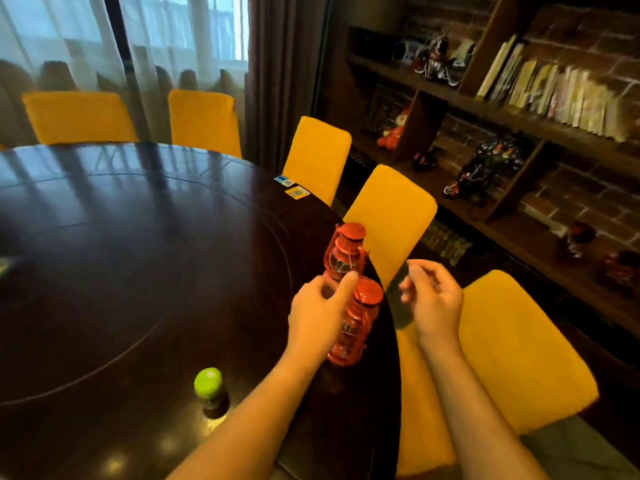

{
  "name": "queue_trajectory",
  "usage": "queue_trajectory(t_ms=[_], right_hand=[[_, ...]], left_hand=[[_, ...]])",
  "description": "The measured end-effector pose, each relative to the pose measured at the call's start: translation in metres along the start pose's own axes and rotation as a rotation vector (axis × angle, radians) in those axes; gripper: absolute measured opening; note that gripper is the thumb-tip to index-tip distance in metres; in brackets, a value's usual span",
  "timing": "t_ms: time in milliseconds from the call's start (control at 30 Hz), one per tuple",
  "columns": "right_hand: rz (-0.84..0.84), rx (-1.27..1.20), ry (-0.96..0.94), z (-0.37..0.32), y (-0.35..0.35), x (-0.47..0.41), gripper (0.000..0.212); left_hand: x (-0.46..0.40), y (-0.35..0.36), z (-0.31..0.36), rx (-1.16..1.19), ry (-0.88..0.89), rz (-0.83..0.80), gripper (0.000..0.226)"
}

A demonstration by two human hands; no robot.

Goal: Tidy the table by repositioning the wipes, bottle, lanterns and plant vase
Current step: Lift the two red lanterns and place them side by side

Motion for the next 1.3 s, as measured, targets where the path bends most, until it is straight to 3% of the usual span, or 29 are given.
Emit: queue_trajectory(t_ms=[167,333,500,667,767,900,1133,1300], right_hand=[[0.064,0.03,0.22,0.066,-0.012,-0.086,0.009],[-0.016,0.098,0.407,0.137,-0.005,-0.146,0.013],[-0.123,0.145,0.738,0.201,0.01,-0.172,0.01],[-0.227,0.146,1.037,0.251,0.025,-0.175,0.043],[-0.22,0.047,1.063,0.264,0.031,-0.18,0.043],[-0.17,-0.03,1.039,0.27,0.04,-0.192,0.016],[-0.089,-0.043,1.03,0.264,0.038,-0.21,0.021],[-0.073,-0.179,0.933,0.234,0.033,-0.221,0.024]], left_hand=[[-0.027,0.033,0.02,-0.03,0.015,0.026,0.05],[-0.05,0.042,0.02,-0.001,0.009,0.139,0.014],[-0.063,0.048,0.016,0.108,0.082,0.092,0.026],[-0.072,0.049,0.019,0.061,0.199,0.052,0.03],[-0.074,0.048,0.019,0.083,0.207,0.029,0.032],[-0.077,0.045,0.021,0.152,0.199,0.024,0.034],[-0.075,0.048,0.033,0.148,0.227,-0.022,0.034],[-0.075,0.047,0.032,0.141,0.233,-0.037,0.035]])
Point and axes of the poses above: each hand's wrist, its own x-axis away from the middle knuckle, its own y-axis out of the palm, z = x × y, the point moved 6 cm from there along -x, towards the middle knuckle, and after that the axes turned 5 degrees about -z, right-handed, at the moved point
